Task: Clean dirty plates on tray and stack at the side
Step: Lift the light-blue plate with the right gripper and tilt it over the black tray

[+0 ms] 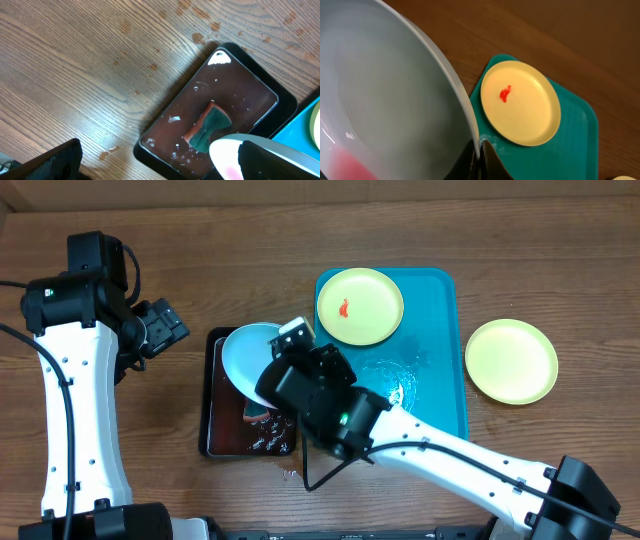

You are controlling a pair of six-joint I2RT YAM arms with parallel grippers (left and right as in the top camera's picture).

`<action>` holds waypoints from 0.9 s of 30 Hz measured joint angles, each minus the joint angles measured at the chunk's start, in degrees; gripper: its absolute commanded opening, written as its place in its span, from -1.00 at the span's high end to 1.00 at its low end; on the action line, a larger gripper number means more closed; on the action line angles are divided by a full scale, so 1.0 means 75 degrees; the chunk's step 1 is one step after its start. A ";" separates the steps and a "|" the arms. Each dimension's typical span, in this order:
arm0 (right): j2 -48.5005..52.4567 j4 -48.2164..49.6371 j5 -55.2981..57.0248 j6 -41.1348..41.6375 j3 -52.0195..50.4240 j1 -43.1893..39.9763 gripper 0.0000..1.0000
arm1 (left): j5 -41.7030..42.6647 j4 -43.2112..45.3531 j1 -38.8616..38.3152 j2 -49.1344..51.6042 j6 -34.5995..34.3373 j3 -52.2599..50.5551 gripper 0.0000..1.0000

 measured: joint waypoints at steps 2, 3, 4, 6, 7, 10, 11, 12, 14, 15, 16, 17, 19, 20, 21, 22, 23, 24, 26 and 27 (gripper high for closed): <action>0.0000 0.0023 0.0437 0.0000 0.0000 0.0204 0.92 | 0.0000 0.0000 0.0000 0.0000 0.0000 0.0000 -0.99; 0.0000 0.0023 0.0670 -0.0003 0.0000 0.0312 0.92 | 0.0000 0.0000 0.0000 0.0000 0.0000 0.0000 -0.99; 0.0000 0.0026 0.0854 -0.0003 0.0000 0.0402 0.92 | 0.0000 0.0000 0.0000 0.0000 0.0000 0.0000 -1.00; 0.0000 0.0003 0.1259 -0.0003 0.0000 0.0592 0.92 | 0.0000 0.0000 0.0000 0.0000 0.0000 0.0000 -1.00; 0.0000 -0.0032 0.1480 -0.0003 0.0000 0.0702 0.92 | 0.0000 0.0000 0.0000 0.0000 0.0000 0.0000 -1.00; 0.0000 -0.0096 0.2040 -0.0003 0.0000 0.0991 0.92 | 0.0000 0.0000 0.0000 0.0000 0.0000 0.0000 -1.00; 0.0000 -0.0102 0.2232 -0.0003 0.0000 0.1090 0.92 | 0.0003 0.0000 0.0000 0.0000 0.0000 0.0000 -1.00; 0.0000 -0.0096 0.2416 -0.0003 0.0000 0.1180 0.92 | 0.0000 0.0000 0.0000 0.0000 0.0000 0.0000 -1.00; 0.0000 -0.0105 0.2658 -0.0006 0.0000 0.1309 0.92 | 0.0000 0.0000 0.0000 0.0000 0.0000 0.0000 -1.00; 0.0000 -0.0105 0.2760 -0.0003 0.0000 0.1364 0.92 | 0.0000 0.0000 0.0000 0.0000 0.0000 0.0000 -1.00; 0.0000 -0.0105 0.2908 -0.0003 0.0000 0.1437 0.92 | 0.0000 0.0000 0.0003 0.0000 0.0000 0.0000 -0.99; 0.0000 -0.0105 0.3028 -0.0009 0.0000 0.1501 0.92 | 0.0000 0.0000 0.0000 0.0000 0.0000 0.0000 -0.99; 0.0000 -0.0102 0.3171 -0.0003 0.0000 0.1568 0.92 | 0.0000 0.0000 0.0000 0.0000 0.0000 0.0000 -1.00; 0.0000 -0.0102 0.3229 -0.0009 0.0000 0.1597 0.92 | 0.0000 0.0000 0.0000 0.0000 0.0000 0.0000 -0.99; 0.0000 -0.0105 0.3273 -0.0012 0.0000 0.1609 0.92 | 0.0000 0.0000 0.0000 0.0000 0.0000 0.0000 -1.00; 0.0000 -0.0102 0.3305 -0.0009 0.0000 0.1614 0.92 | 0.0000 0.0000 0.0000 0.0000 0.0000 0.0000 -1.00; 0.0000 -0.0105 0.3343 -0.0009 0.0000 0.1614 0.92 | 0.0000 0.0000 0.0000 0.0000 0.0000 0.0000 -0.99; 0.0000 -0.0105 0.3366 -0.0009 0.0000 0.1614 0.92 | 0.0000 0.0000 0.0000 0.0000 0.0000 0.0000 -1.00; 0.0000 -0.0105 0.3398 -0.0009 0.0000 0.1614 0.92 | 0.0000 0.0000 0.0000 0.0000 0.0000 0.0000 -1.00; 0.0000 -0.0105 0.3407 -0.0009 0.0000 0.1612 0.92 | 0.0000 0.0000 0.0000 0.0000 0.0000 0.0000 -0.99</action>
